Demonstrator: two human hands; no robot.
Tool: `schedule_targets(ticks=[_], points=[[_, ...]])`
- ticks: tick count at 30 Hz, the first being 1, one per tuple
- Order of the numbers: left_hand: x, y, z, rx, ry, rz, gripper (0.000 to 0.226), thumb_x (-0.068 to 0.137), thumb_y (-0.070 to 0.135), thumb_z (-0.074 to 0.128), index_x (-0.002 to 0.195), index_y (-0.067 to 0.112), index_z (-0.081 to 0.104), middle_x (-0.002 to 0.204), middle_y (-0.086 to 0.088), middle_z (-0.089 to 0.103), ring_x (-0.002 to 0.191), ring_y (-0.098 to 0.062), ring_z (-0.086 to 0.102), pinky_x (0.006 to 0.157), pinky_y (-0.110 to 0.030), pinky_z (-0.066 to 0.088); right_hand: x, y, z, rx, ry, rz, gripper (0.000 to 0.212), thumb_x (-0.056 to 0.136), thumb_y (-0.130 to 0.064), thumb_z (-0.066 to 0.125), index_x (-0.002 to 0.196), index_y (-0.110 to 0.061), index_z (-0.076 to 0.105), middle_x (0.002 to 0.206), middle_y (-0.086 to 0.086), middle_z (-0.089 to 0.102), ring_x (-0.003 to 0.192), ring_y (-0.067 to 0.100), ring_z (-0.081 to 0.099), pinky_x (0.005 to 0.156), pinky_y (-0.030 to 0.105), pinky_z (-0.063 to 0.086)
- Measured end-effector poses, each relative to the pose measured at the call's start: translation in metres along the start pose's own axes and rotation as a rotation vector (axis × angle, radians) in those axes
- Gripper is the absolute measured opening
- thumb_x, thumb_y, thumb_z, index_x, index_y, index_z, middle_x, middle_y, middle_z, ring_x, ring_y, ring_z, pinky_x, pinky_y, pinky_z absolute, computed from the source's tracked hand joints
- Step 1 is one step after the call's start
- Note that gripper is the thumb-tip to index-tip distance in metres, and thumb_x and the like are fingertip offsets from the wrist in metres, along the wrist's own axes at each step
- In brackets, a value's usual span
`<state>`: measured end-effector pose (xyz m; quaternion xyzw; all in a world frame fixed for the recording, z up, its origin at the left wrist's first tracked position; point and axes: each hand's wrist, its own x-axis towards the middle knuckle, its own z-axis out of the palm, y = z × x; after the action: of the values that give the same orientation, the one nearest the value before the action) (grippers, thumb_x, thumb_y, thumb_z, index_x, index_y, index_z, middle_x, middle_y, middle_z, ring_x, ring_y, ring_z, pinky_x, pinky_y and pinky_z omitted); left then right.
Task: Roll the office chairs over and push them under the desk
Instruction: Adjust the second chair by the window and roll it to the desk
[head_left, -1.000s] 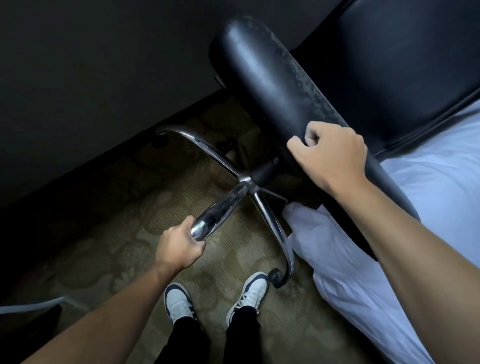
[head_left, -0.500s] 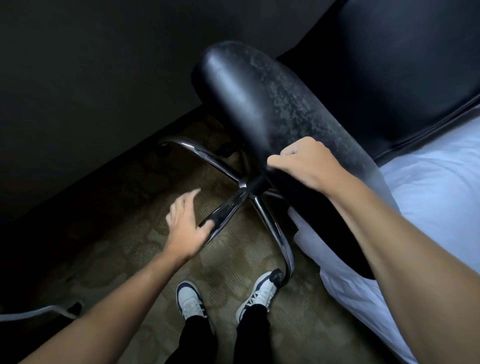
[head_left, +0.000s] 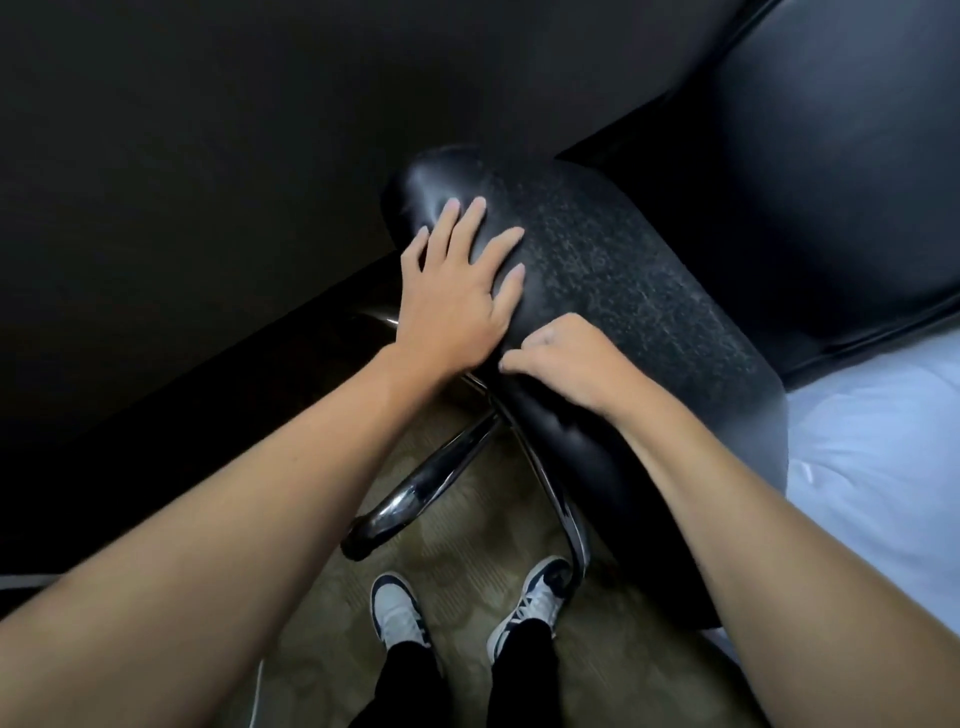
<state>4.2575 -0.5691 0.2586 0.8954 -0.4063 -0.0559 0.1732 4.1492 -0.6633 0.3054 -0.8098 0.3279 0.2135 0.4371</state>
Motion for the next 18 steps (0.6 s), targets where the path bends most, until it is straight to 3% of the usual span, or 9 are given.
schedule_targets(ticks=[3,6,9,14,16,18], points=[[0.001,-0.014,0.000,0.037,-0.040,0.014,0.047,0.100,0.048,0.033,0.143,0.034,0.045,0.160,-0.005,0.030,0.150,-0.025,0.018,0.117,-0.043,0.014,0.004,-0.011,0.012,-0.001,0.048,-0.038,0.041,0.077,-0.028,0.066,0.038,-0.023,0.055,0.039,-0.011,0.046,0.051,0.009,0.039,0.051,0.028,0.030],[-0.009,-0.036,-0.004,0.019,-0.073,0.021,0.046,0.100,0.048,0.034,0.144,0.035,0.042,0.160,-0.004,0.028,0.150,-0.025,0.016,0.117,-0.043,0.013,0.010,-0.014,0.031,0.087,-0.051,0.026,0.027,0.080,-0.027,0.066,0.056,-0.021,0.057,0.062,-0.003,0.056,0.063,0.013,0.050,0.055,0.023,0.040],[-0.029,-0.058,-0.006,0.000,-0.134,0.017,0.048,0.099,0.049,0.033,0.145,0.036,0.039,0.162,-0.004,0.025,0.151,-0.025,0.014,0.117,-0.045,0.013,0.014,-0.017,0.061,0.088,-0.072,0.030,0.026,0.079,-0.030,0.065,0.058,-0.019,0.055,0.065,0.000,0.056,0.060,0.014,0.049,0.053,0.021,0.041],[-0.063,-0.113,-0.020,-0.065,-0.335,-0.055,0.050,0.099,0.048,0.039,0.148,0.038,0.032,0.165,0.001,0.011,0.152,-0.019,0.002,0.117,-0.047,0.012,0.003,-0.041,0.136,0.132,0.009,-0.018,0.034,0.072,-0.030,0.061,0.041,-0.018,0.052,0.036,-0.004,0.037,0.045,0.009,0.032,0.043,0.023,0.028],[-0.079,-0.121,-0.026,-0.099,-0.407,-0.154,0.051,0.097,0.051,0.042,0.146,0.039,0.033,0.164,0.004,0.013,0.152,-0.017,0.003,0.116,-0.047,0.012,-0.007,-0.049,0.163,0.136,0.025,-0.013,0.037,0.073,-0.031,0.061,0.045,-0.011,0.047,0.041,0.002,0.032,0.049,0.017,0.034,0.047,0.031,0.030],[-0.102,-0.119,-0.032,-0.202,-0.369,-0.242,0.049,0.097,0.050,0.043,0.144,0.037,0.037,0.160,0.006,0.026,0.150,-0.016,0.012,0.114,-0.047,0.017,-0.021,-0.049,0.177,0.117,0.038,-0.008,0.039,0.074,-0.032,0.058,0.050,-0.008,0.041,0.052,0.011,0.035,0.060,0.032,0.039,0.052,0.034,0.030]])
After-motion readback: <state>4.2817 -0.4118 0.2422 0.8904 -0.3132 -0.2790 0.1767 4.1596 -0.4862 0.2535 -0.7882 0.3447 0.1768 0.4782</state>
